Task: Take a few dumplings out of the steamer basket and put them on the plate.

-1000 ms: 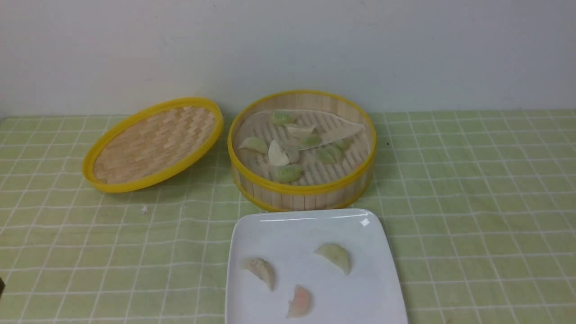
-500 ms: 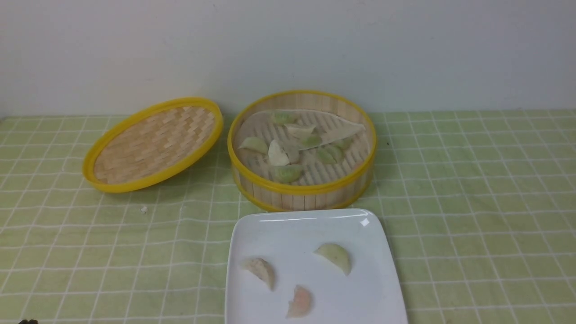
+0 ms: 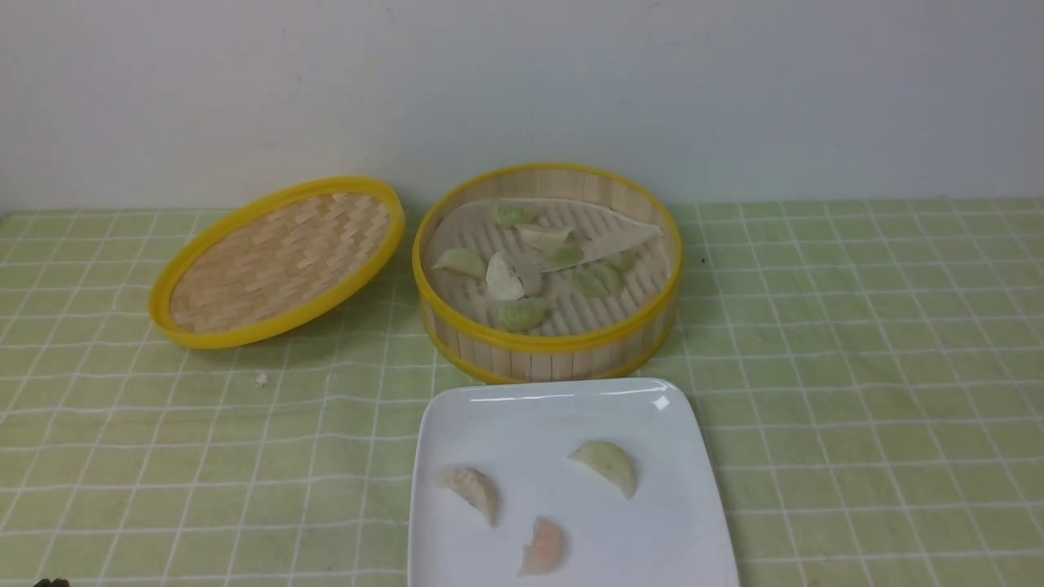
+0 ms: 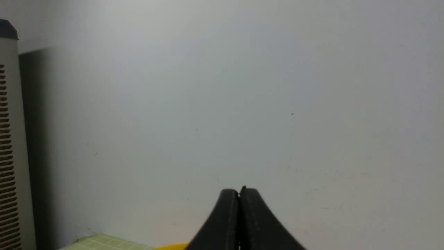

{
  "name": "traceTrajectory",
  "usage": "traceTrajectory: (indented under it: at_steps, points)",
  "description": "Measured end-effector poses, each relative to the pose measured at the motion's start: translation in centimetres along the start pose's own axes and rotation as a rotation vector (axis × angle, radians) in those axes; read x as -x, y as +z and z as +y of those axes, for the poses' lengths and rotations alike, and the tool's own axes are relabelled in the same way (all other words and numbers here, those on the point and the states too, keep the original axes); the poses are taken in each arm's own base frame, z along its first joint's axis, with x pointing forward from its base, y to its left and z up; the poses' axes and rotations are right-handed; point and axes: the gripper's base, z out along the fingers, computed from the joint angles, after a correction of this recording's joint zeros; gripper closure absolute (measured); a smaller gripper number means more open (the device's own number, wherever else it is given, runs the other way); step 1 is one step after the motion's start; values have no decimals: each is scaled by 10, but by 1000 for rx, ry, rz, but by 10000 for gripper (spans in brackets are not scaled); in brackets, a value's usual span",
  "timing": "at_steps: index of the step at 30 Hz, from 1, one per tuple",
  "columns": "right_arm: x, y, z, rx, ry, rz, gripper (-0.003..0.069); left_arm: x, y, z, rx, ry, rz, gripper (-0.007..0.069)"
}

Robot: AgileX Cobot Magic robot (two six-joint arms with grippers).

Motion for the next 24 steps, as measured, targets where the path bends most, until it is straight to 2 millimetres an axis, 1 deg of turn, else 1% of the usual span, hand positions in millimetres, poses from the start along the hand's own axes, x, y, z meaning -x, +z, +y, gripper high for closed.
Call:
traceTrajectory:
  at_steps: [10,15,24]
  points:
    - [0,0,0,0,4,0,673,0,0,0,0,0,0,631]
    - [-1,0,3,27,32,15,673,0,0,0,0,0,0,631]
    - [-5,0,5,57,25,48,673,0,0,0,0,0,0,631]
